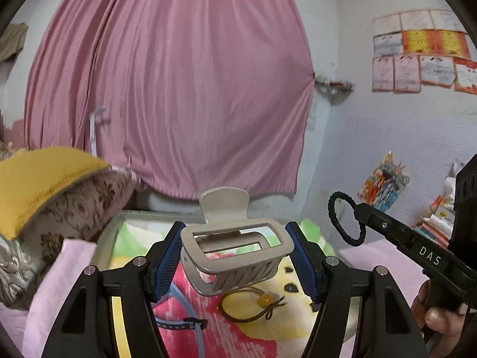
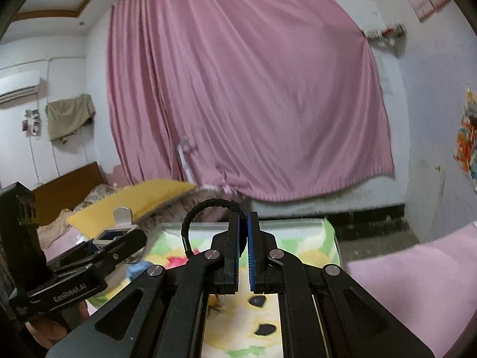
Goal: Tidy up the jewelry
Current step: 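Lift the claw clip with the left gripper while the right carries the hair tie over the tray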
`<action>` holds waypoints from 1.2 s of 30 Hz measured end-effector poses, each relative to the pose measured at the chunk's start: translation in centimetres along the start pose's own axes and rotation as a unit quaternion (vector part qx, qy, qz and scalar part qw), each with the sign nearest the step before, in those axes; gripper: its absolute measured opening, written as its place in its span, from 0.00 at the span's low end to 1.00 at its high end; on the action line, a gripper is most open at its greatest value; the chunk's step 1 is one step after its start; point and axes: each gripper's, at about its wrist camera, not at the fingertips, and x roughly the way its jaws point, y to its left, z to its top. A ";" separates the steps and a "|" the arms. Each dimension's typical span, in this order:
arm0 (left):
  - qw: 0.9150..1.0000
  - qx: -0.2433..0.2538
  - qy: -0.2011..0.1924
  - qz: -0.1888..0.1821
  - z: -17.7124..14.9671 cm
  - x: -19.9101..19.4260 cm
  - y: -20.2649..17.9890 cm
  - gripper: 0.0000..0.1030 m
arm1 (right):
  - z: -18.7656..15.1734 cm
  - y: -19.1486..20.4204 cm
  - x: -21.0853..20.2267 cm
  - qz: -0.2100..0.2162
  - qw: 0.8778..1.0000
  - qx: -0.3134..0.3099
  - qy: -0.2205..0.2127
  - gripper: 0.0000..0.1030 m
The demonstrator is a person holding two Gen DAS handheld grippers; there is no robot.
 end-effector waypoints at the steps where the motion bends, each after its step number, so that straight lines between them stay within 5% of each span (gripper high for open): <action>1: 1.000 0.000 0.012 0.000 -0.1 0.5 0.1 0.63 | -0.2 -0.3 0.6 -0.004 1.000 0.002 0.016 0.05; 20: 0.985 0.035 0.168 -0.009 -3.2 4.7 -0.5 0.63 | -4.7 -3.4 6.7 -0.013 0.981 0.019 0.190 0.05; 36: 0.977 0.026 0.212 -0.017 -3.9 6.1 -0.3 0.64 | -5.2 -2.9 7.4 -0.010 0.978 0.015 0.209 0.05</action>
